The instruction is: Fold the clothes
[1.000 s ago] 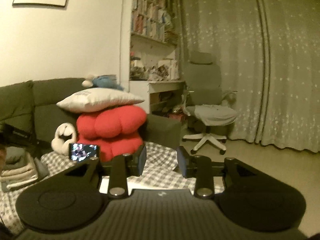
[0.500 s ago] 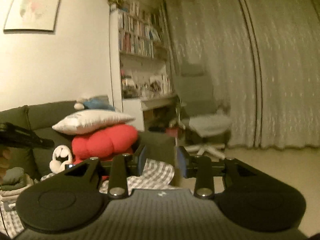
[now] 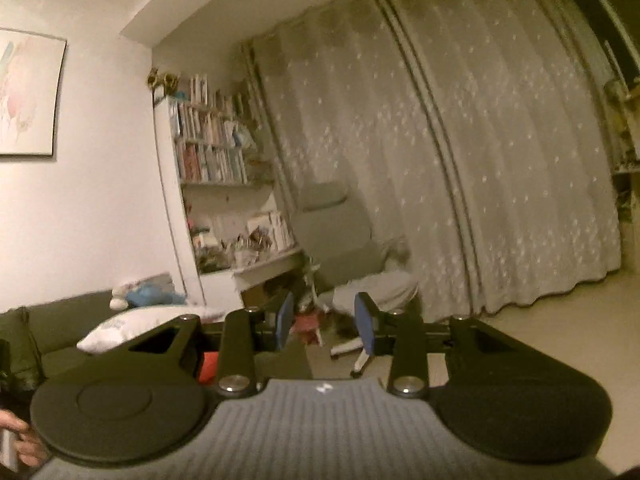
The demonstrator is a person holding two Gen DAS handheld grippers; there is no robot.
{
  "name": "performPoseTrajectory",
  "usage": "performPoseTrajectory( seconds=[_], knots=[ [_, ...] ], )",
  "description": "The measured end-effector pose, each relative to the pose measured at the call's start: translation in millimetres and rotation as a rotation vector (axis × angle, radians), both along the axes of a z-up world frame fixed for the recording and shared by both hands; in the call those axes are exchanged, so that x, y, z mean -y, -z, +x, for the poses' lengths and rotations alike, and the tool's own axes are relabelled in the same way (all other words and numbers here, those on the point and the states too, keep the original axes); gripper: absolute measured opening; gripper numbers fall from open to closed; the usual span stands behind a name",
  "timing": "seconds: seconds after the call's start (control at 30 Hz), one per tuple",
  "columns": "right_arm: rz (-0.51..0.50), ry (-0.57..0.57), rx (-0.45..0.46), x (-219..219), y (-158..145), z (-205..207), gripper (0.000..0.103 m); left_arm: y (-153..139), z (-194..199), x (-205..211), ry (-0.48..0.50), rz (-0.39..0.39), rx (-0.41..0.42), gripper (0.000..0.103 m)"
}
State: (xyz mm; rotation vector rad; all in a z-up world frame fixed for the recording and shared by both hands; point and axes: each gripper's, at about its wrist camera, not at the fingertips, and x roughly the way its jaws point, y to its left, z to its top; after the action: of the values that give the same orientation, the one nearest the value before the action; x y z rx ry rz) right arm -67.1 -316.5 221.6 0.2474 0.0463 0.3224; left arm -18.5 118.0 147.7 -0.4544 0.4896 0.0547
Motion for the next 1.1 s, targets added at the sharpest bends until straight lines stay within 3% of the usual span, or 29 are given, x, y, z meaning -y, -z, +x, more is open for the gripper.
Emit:
performPoseTrajectory(
  seconds=[0.17,0.3,0.37,0.4,0.47,0.57,0.67,0.87,1.1],
  knots=[
    [-0.021,-0.058,-0.093,-27,9,29,0.038,46,29,1,-0.069,0.144,-0.067,0.015],
    [0.03,-0.105,-0.203,-33,17,60,0.039,79,60,-10,-0.067,0.133,-0.141,0.015],
    [0.044,-0.07,-0.251,-37,24,77,0.044,90,72,-10,-0.065,0.175,-0.16,0.015],
    [0.054,-0.058,-0.283,-39,31,87,0.05,96,78,-10,-0.067,0.201,-0.17,0.015],
    [0.081,-0.052,-0.363,-42,51,110,0.051,107,91,-9,-0.067,0.244,-0.192,0.015],
    [0.1,-0.026,-0.521,-44,89,145,0.051,122,105,-14,-0.059,0.21,-0.246,0.015],
    [0.058,0.041,-0.622,-51,120,165,0.051,132,113,-21,-0.09,0.236,-0.281,0.015],
    [0.116,0.103,-0.698,-44,146,180,0.051,156,120,-48,-0.186,0.253,-0.369,0.015],
    [0.154,0.135,-0.752,-50,153,184,0.051,165,123,-50,-0.171,0.257,-0.381,0.015]
  ],
)
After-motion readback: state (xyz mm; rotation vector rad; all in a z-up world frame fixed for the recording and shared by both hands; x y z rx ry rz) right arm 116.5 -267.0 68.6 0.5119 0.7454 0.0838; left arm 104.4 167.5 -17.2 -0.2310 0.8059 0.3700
